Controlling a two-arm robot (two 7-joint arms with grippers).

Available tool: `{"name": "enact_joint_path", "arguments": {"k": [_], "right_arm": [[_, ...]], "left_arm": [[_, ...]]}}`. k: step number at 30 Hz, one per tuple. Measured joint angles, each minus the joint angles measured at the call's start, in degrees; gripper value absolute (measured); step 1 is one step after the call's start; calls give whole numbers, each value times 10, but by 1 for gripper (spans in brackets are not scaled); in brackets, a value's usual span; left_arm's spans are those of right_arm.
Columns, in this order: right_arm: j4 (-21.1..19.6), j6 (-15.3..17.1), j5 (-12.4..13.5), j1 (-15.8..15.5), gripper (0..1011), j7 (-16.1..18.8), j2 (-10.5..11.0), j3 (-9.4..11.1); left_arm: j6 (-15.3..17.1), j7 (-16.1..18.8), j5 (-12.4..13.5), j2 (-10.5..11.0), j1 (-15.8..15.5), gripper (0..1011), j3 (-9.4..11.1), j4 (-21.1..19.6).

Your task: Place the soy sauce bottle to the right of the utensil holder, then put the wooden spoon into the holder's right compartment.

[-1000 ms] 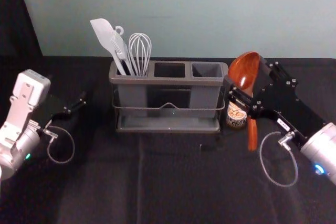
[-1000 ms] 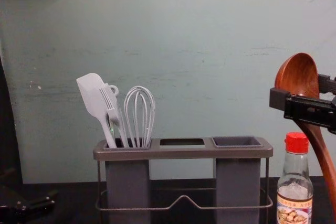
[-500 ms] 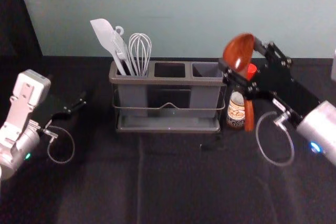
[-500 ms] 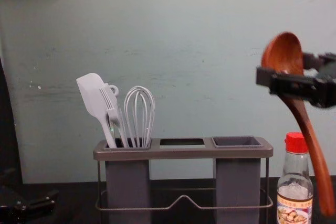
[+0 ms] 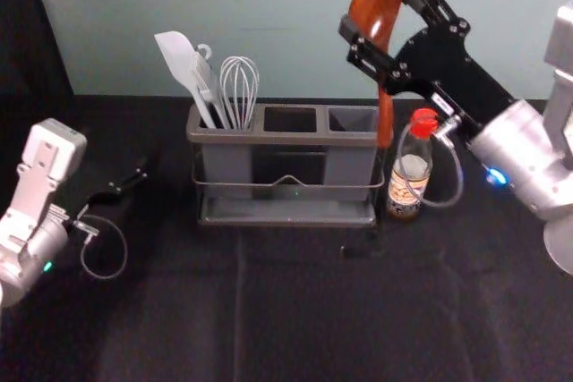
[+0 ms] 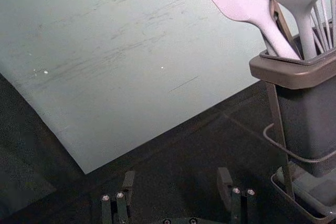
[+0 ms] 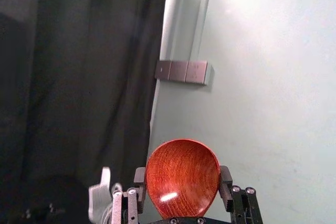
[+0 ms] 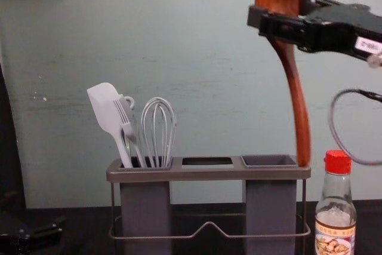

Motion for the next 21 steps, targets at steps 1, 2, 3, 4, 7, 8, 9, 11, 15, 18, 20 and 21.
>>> {"name": "enact_joint_path", "arguments": {"k": [1, 2, 3, 4, 7, 8, 9, 11, 15, 18, 20, 21], "right_arm": [[13, -11, 7, 11, 836, 4, -5, -3], [18, -15, 9, 15, 836, 5, -6, -5], [25, -21, 12, 20, 836, 6, -8, -6], [31, -26, 15, 24, 836, 7, -10, -8], [56, -46, 24, 41, 836, 12, -16, -12], [67, -54, 28, 48, 836, 12, -19, -14], [67, -54, 28, 48, 836, 12, -19, -14], [82, -64, 37, 57, 836, 11, -25, -15], [107, -78, 53, 68, 836, 8, -34, -17], [124, -93, 60, 74, 836, 8, -37, -21], [135, -102, 65, 77, 836, 11, -39, -24], [140, -106, 67, 78, 836, 13, -39, -25]], "left_arm": [[0, 0, 0, 0, 0, 1000, 0, 0], [0, 0, 0, 0, 0, 1000, 0, 0], [0, 0, 0, 0, 0, 1000, 0, 0], [0, 0, 0, 0, 0, 1000, 0, 0], [0, 0, 0, 0, 0, 1000, 0, 0], [0, 0, 0, 0, 0, 1000, 0, 0], [0, 0, 0, 0, 0, 1000, 0, 0], [0, 0, 0, 0, 0, 1000, 0, 0], [0, 0, 0, 0, 0, 1000, 0, 0], [0, 0, 0, 0, 0, 1000, 0, 0], [0, 0, 0, 0, 0, 1000, 0, 0], [0, 0, 0, 0, 0, 1000, 0, 0]]}}
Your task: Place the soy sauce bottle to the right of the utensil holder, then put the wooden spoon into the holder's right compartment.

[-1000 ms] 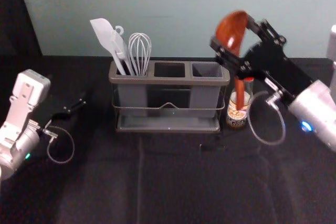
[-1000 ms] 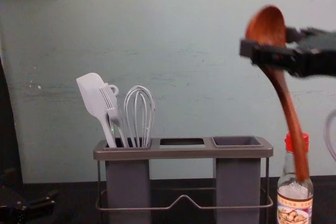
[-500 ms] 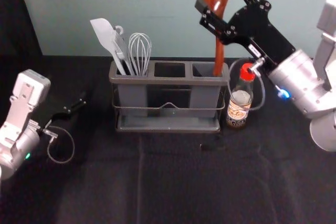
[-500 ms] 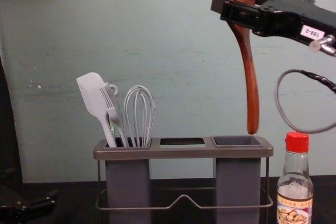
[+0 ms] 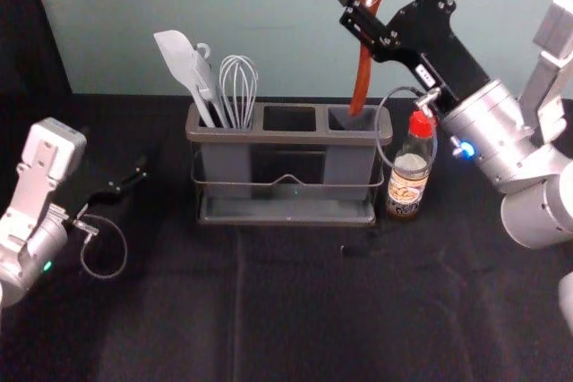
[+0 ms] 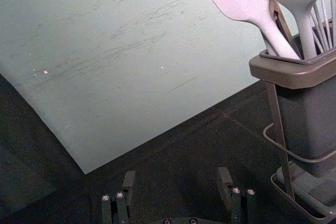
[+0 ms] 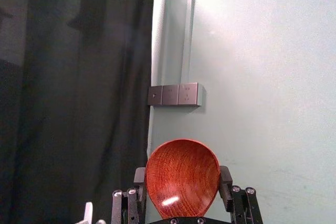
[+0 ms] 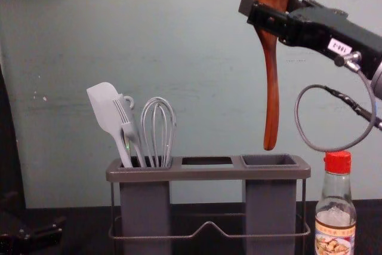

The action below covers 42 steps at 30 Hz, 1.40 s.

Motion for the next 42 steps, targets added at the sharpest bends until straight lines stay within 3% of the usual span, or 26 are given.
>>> {"name": "enact_joint_path", "arguments": {"k": [23, 42], "right_arm": [[138, -134, 41, 4, 836, 77, -15, -13], [183, -150, 54, 9, 836, 106, -22, -18]], "left_arm": [[0, 0, 0, 0, 0, 1000, 0, 0], [0, 0, 0, 0, 0, 1000, 0, 0]]}}
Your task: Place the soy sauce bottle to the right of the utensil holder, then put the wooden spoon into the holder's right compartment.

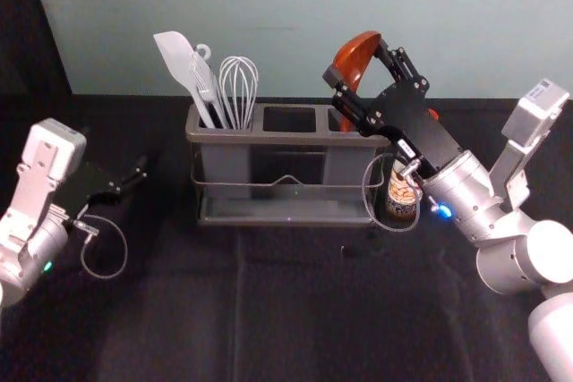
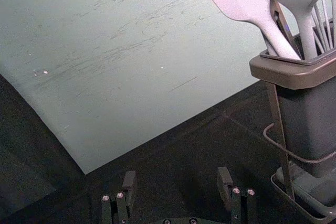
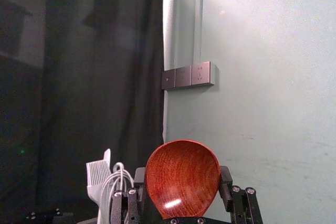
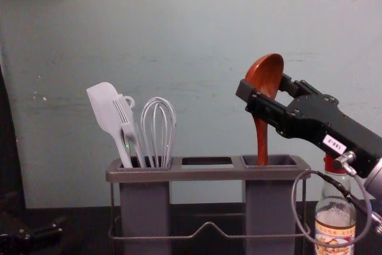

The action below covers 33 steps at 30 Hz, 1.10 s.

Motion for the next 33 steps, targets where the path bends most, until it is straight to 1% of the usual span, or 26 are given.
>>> {"name": "enact_joint_path", "arguments": {"k": [14, 33], "right_arm": [[8, 1, -2, 1, 836, 1, -1, -3], [8, 3, -8, -3, 836, -1, 2, -3]], "left_arm": [[0, 0, 0, 0, 0, 1000, 0, 0], [0, 0, 0, 0, 0, 1000, 0, 0]]}}
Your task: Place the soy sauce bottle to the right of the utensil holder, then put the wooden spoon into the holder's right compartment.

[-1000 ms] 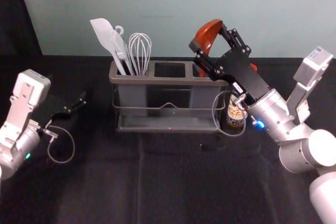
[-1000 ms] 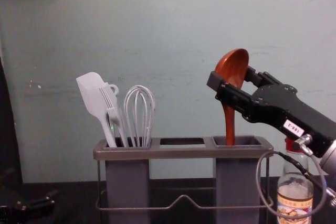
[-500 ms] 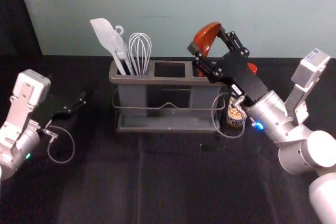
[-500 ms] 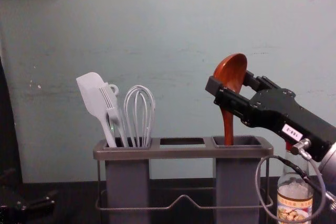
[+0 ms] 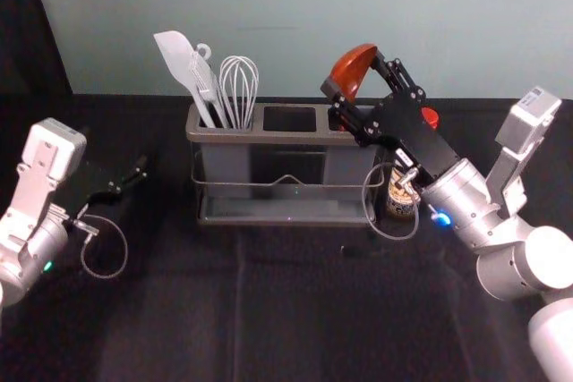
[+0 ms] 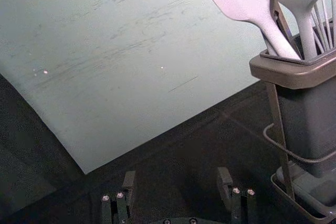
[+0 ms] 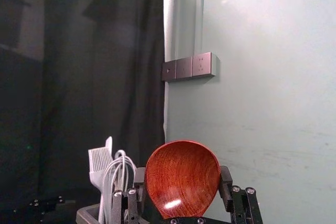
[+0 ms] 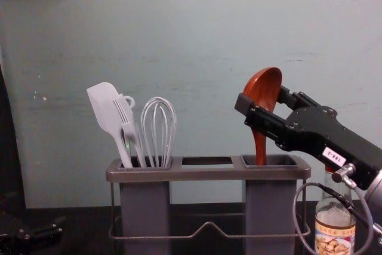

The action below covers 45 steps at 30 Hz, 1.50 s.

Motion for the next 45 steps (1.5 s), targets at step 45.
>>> {"name": "enact_joint_path", "arguments": {"k": [45], "right_arm": [[-24, -52, 17, -10, 1002, -19, 4, 61]], "left_arm": [[0, 0, 0, 0, 0, 1000, 0, 0]]}}
